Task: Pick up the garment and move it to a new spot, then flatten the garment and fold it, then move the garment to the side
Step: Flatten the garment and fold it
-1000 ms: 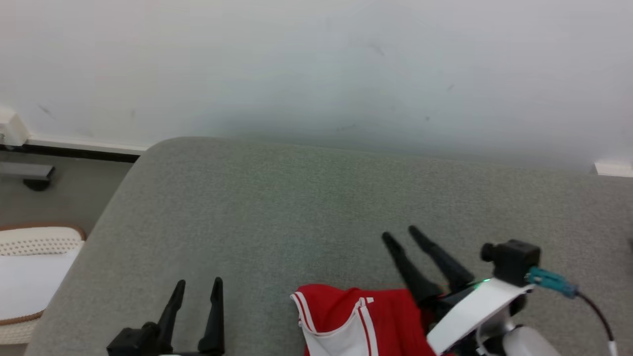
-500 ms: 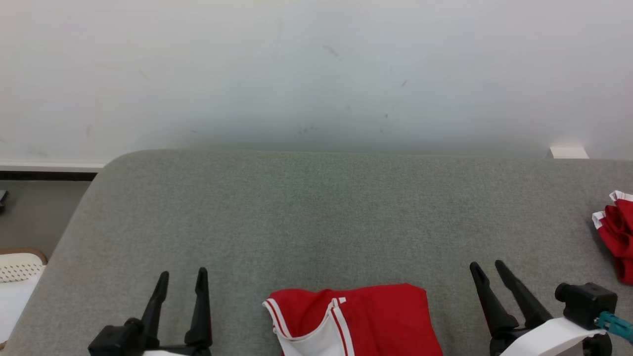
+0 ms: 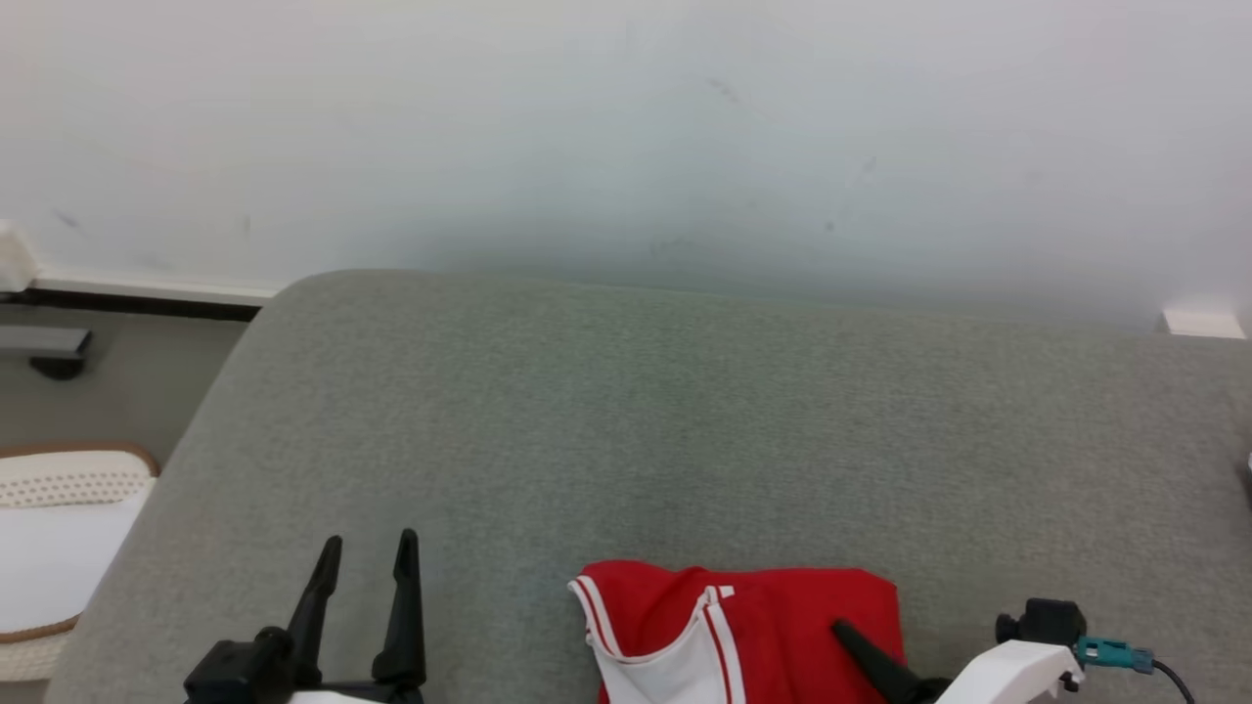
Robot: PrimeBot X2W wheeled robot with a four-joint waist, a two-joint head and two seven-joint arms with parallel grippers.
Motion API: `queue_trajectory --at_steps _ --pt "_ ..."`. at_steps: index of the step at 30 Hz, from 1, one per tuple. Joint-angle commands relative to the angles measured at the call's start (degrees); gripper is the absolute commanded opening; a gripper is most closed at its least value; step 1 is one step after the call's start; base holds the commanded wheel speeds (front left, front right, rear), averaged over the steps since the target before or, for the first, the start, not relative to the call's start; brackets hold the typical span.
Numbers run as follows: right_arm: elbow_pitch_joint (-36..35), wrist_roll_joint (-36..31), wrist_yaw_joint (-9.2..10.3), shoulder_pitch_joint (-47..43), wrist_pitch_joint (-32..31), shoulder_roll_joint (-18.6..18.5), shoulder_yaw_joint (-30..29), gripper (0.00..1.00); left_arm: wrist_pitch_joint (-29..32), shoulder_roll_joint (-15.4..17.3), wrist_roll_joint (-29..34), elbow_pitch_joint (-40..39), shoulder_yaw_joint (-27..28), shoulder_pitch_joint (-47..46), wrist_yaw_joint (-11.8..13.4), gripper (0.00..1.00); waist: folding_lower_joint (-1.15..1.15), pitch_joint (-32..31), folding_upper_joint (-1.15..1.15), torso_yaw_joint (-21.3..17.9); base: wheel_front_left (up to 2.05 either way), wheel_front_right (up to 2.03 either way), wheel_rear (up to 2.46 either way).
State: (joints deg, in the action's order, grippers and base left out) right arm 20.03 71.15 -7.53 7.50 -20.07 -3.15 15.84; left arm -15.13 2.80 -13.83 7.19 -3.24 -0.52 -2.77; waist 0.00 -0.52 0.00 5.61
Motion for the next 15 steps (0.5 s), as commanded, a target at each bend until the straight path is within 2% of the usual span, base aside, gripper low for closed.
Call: queue_trajectory --at_steps 1,8,15 --pt "3.1 2.4 0.1 1.6 -2.4 0.2 0.3 0.0 0.0 0.2 0.7 0.3 0.1 0.0 0.1 1.0 0.0 0.0 0.0 1.8 0.0 0.0 0.0" --pt "10.5 6.7 0.09 4.3 -5.6 0.2 3.5 0.0 0.0 0.2 0.1 0.6 -0.1 0.4 0.2 1.0 0.0 0.1 0.0 4.8 0.0 0.0 0.0" --pt "10.0 8.8 0.05 5.0 -5.3 0.3 10.0 0.0 0.0 0.2 -0.1 0.6 -0.1 0.4 0.2 1.0 0.0 0.1 0.0 6.4 0.0 0.0 0.0"
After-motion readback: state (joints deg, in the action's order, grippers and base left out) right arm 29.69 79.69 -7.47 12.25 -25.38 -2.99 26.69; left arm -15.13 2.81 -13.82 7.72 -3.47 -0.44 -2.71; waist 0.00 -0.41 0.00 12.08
